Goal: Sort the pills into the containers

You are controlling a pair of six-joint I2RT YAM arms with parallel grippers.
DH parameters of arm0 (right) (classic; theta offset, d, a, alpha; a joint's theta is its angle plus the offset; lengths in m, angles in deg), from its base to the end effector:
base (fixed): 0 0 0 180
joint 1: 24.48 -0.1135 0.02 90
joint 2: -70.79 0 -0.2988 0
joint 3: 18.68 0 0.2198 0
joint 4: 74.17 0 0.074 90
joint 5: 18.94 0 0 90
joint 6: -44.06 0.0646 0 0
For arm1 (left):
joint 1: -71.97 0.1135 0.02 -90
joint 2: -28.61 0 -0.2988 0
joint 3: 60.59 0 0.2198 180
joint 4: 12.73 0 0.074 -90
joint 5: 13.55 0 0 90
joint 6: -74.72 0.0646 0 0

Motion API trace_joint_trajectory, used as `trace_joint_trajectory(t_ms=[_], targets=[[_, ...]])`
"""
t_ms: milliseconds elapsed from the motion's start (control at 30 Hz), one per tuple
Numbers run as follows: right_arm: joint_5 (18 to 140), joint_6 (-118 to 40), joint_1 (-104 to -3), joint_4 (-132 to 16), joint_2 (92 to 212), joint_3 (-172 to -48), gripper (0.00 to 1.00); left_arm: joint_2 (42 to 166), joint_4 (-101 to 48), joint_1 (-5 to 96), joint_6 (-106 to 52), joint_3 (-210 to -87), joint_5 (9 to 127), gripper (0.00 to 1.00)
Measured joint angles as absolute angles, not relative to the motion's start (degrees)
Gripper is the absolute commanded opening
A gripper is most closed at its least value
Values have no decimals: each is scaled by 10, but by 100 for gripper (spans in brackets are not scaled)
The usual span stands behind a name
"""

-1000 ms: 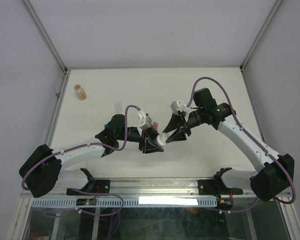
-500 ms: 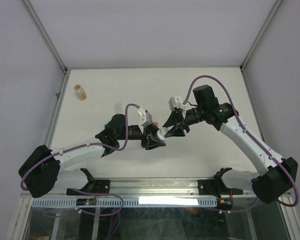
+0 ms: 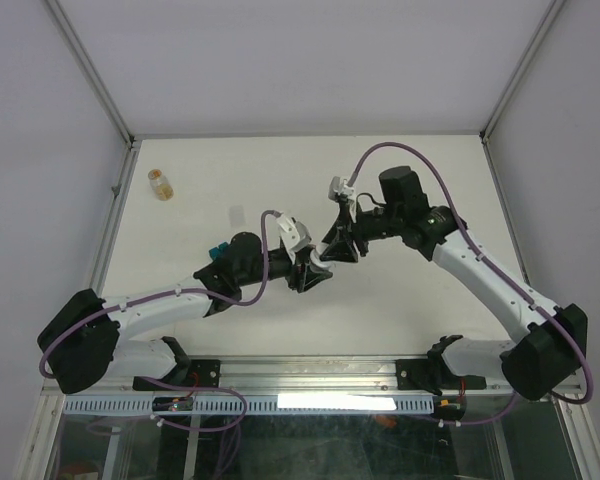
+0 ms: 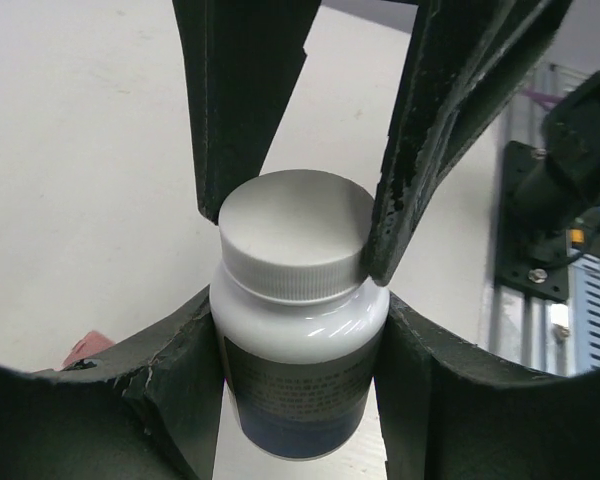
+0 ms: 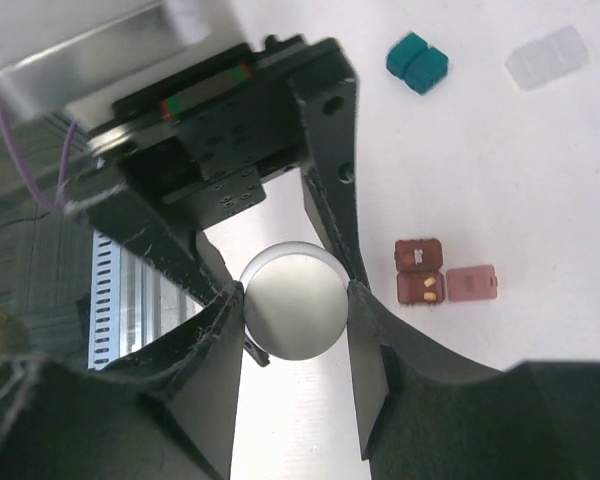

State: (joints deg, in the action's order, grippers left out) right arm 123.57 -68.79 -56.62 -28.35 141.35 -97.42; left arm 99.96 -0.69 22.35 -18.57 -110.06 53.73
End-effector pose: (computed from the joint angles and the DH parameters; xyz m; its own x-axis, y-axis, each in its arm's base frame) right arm 0.1657 0.1646 0.3573 -0.1442 -0.3697 -0.9179 -0.9894 0.0407 0.1390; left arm 0.1495 -0.2143 0.2919 -0.1650 0.1123 -0.9799 0.9413 0.3147 -0.1224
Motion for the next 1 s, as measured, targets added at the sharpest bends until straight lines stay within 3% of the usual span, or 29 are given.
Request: trace_joint_trajectory(t_ms=[167,267,433,533,567,1000], targets=[[1157,-618,-569,-271,1454,-996,2,1017,-70,197,-151,-1126,663,0],[1101,-561,-569,-269,1483,-1009,9,1048,-99,187,-129,-1150,734,0],[1072,-503,-569,-276,1491,-1000,66,1069,-103,177,-116,-1156,769,0],[1090,-488,-569,-287,1482,-992,94,1069,-75,175,-117,-1156,763,0],[1093,-487,-568,-294,1477,-990,98,1066,-62,172,-116,-1155,751,0],[1311,-615,-434,-291,1387,-960,99,981,34,171,-152,-1033,664,0]])
